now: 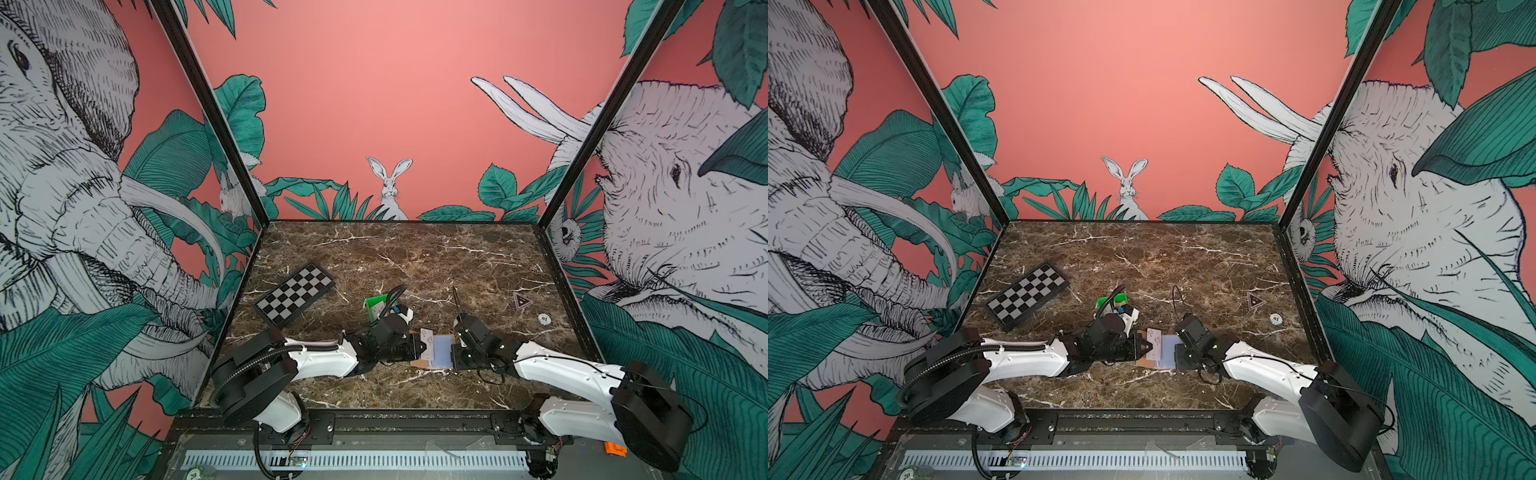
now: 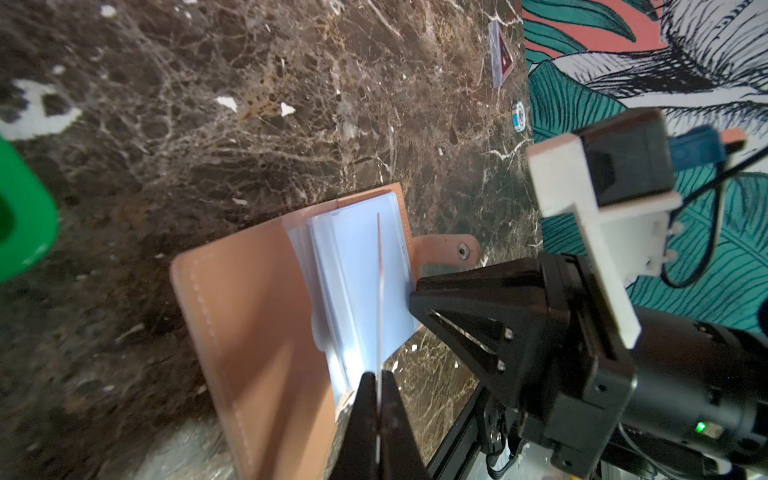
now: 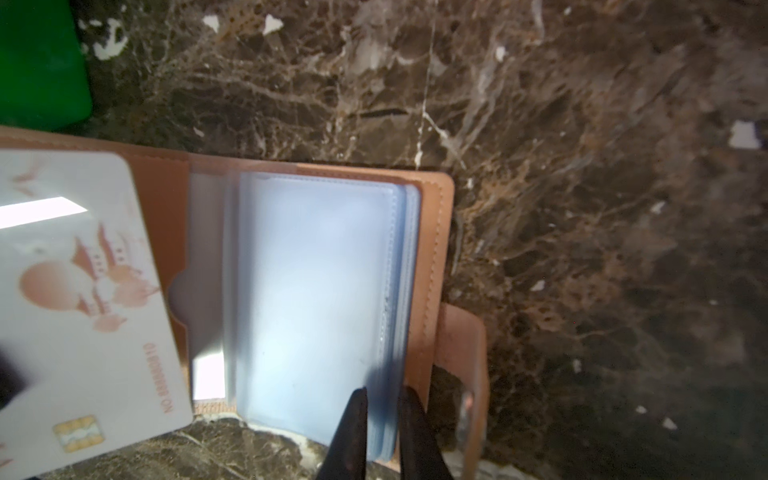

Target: Put the credit cards into the card holder

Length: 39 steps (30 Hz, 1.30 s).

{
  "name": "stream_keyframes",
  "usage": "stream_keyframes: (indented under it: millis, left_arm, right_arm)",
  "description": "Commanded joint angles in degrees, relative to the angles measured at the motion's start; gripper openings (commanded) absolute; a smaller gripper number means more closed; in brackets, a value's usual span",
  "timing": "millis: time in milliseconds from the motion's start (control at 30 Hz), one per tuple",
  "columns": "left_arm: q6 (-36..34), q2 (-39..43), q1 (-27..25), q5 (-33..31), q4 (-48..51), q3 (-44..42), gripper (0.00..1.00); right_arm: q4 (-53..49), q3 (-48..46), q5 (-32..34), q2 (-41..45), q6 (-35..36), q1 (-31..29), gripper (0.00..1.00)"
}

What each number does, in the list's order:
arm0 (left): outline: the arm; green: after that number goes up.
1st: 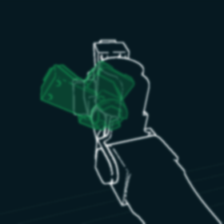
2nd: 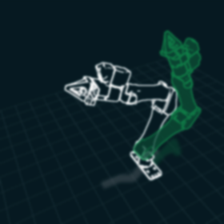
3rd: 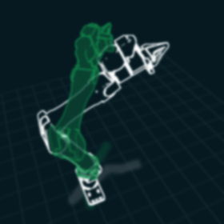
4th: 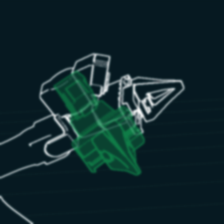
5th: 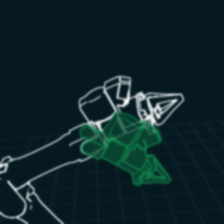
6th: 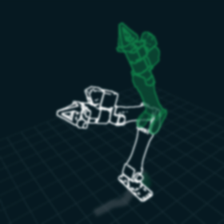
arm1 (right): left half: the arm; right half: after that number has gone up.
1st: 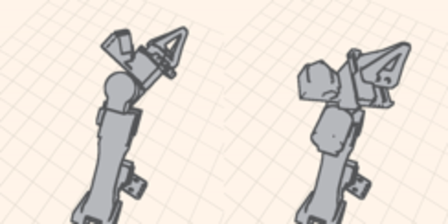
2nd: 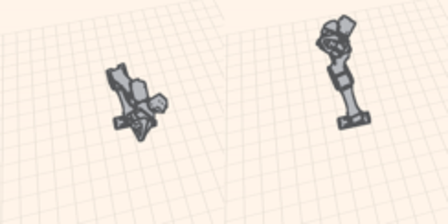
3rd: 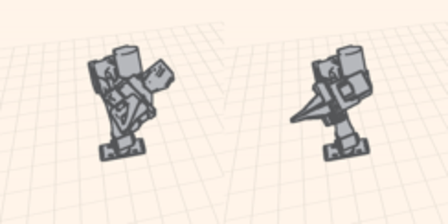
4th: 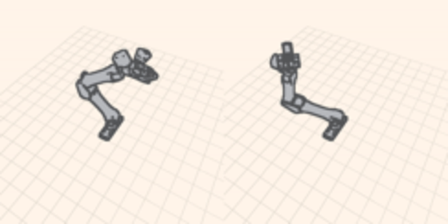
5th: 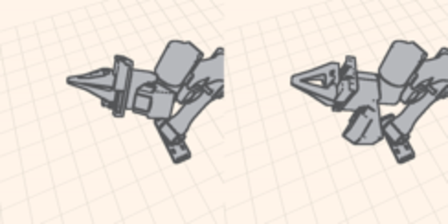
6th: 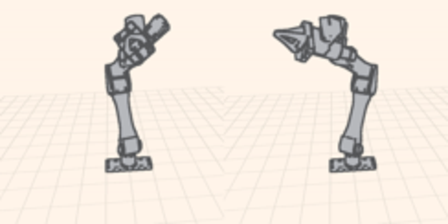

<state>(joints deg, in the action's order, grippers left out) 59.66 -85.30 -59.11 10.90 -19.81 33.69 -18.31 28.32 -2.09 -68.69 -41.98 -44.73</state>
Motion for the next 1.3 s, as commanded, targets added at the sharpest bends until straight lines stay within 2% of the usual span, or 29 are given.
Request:
stream_keyframes:
  millis: [0, 1267]
  left_arm:
    - [3.0, 0.0, -0.3, -0.3, -1.4, -1.0, 0.00]
    - [9.1, -7.6, -0.3, 2.2, -5.1, -0.8, 0.00]
  right_arm:
    - [-1.0, -0.2, 1.3, -0.3, 0.0, 0.2, 0.15]
    - [-1.3, -1.0, 1.5, 0.8, -0.1, 0.2, 0.14]
